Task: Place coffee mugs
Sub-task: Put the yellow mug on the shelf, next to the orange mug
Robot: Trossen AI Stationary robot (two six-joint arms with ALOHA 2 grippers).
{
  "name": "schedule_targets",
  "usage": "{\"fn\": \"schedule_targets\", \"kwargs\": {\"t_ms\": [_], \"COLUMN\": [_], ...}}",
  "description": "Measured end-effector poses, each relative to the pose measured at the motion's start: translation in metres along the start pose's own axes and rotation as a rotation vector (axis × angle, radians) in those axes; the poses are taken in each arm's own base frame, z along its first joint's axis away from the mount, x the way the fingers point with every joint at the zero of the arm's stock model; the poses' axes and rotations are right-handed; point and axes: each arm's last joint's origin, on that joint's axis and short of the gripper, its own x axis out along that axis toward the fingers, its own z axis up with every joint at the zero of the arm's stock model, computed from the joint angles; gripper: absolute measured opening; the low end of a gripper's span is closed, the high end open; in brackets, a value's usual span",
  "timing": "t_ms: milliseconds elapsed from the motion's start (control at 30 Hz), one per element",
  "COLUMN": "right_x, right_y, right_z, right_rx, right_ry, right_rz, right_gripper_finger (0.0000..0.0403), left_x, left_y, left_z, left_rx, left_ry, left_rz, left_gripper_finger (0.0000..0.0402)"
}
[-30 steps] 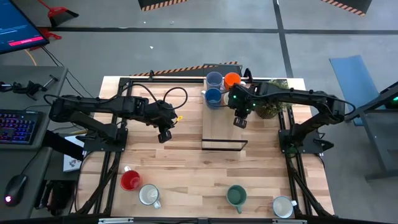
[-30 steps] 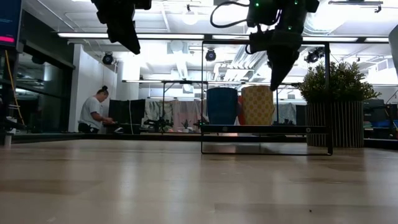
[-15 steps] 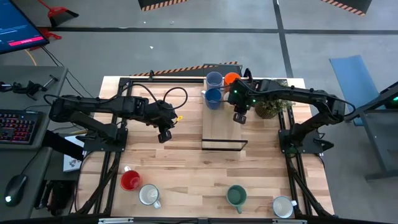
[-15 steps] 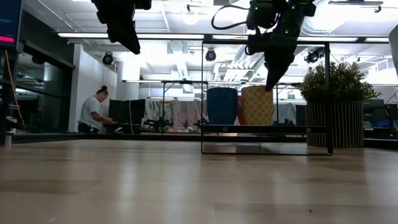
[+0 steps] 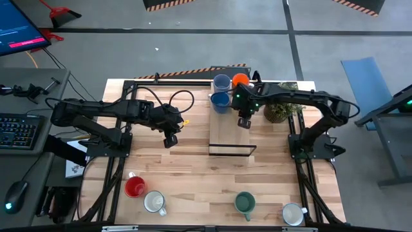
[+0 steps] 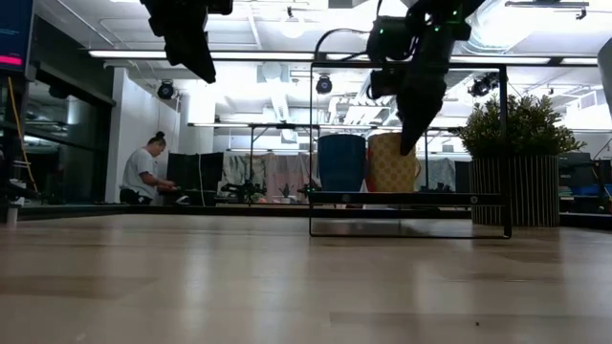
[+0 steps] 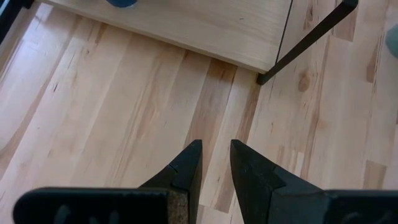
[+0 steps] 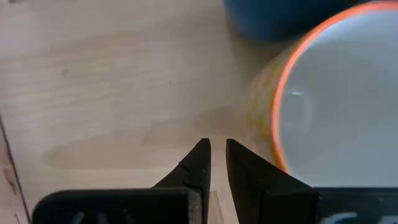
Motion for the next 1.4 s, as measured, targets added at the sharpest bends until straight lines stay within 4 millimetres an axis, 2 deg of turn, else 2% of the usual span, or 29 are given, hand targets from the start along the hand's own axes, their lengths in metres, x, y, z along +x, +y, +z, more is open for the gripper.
{"fn": "schedule_targets", "kwargs": {"t_ms": [167,500,967,1400], "right_x": [0.002,-0.018,-0.019,-0.019], "right_y": [0.003,0.002,0.001,-0.008], "right_z": [0.001,-0.003,-0.002,-0.003], "right_rx": [0.012,0.019,0.027,0.045], "right_ry": [0.002,-0.059,-0.071,-0.075], "right_rz": [0.026,-0.043,-0.050,-0.068], "right_gripper_finger": [0.0042,0.0042,0.0042,0.0042], "left_x": [0.000,0.000,-0.001,-0.002], "left_y": [0.000,0.000,-0.011,-0.017], "left_z": [0.000,0.000,-0.003,-0.005], "left_rx": [-0.015,-0.016,0.014,0.037], "left_ry": [0.001,0.001,0.003,0.004], "left_rz": [0.000,0.000,-0.026,-0.039], "left_gripper_finger": [0.0074,0.0074,0.0074,0.0074]}}
